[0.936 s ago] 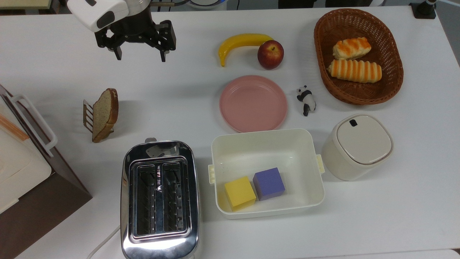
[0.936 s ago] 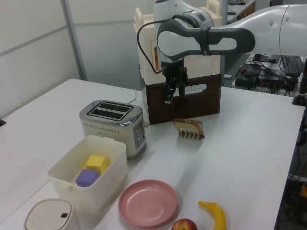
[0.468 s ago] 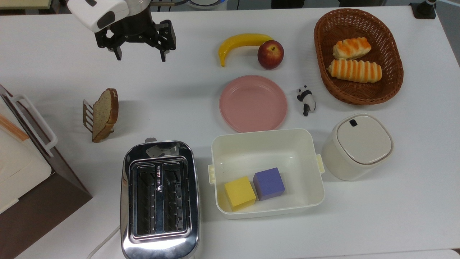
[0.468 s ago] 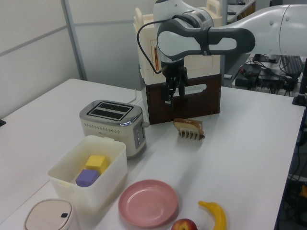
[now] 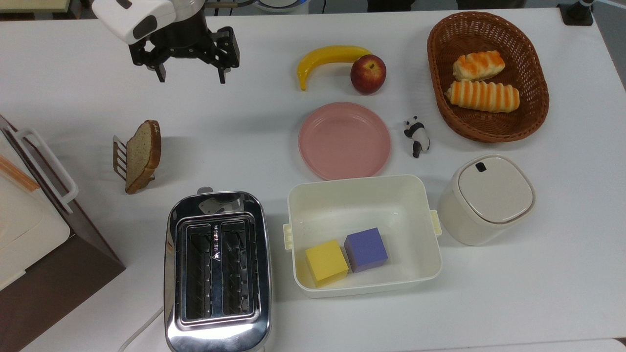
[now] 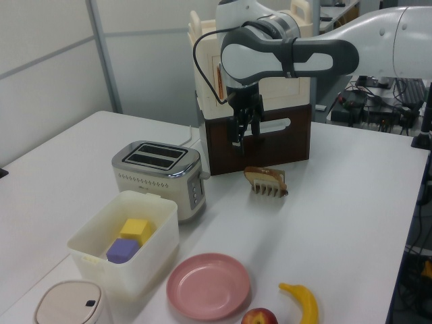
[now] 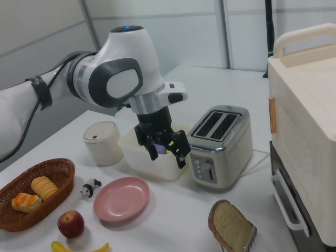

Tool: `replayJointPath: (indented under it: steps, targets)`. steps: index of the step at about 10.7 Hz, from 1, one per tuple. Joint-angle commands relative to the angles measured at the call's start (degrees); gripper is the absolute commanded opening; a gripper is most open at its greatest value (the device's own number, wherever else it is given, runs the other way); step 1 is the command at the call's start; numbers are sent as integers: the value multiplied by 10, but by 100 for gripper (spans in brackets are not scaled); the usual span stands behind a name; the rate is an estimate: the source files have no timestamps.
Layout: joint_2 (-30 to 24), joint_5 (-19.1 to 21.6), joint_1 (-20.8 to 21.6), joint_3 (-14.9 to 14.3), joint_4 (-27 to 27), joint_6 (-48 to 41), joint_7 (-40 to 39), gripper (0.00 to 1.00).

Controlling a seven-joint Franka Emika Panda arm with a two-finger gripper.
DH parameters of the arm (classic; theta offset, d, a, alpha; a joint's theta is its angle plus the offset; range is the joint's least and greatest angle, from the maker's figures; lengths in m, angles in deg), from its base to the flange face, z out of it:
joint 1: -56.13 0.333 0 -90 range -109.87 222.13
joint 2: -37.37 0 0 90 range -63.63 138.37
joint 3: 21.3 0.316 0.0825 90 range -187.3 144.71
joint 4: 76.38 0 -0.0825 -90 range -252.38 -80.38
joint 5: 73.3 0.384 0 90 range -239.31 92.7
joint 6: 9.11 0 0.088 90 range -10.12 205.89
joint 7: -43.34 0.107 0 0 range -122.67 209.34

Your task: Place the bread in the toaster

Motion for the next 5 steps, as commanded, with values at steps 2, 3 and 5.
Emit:
replayJointPath:
  steps: [2, 3, 5]
  targets:
    - [-15, -8, -5, 5, -11, -14, -9, 100]
    - [-15, -8, -5, 4, -11, -14, -9, 100]
    - [-15, -3, -10, 2, -10, -11, -12, 100]
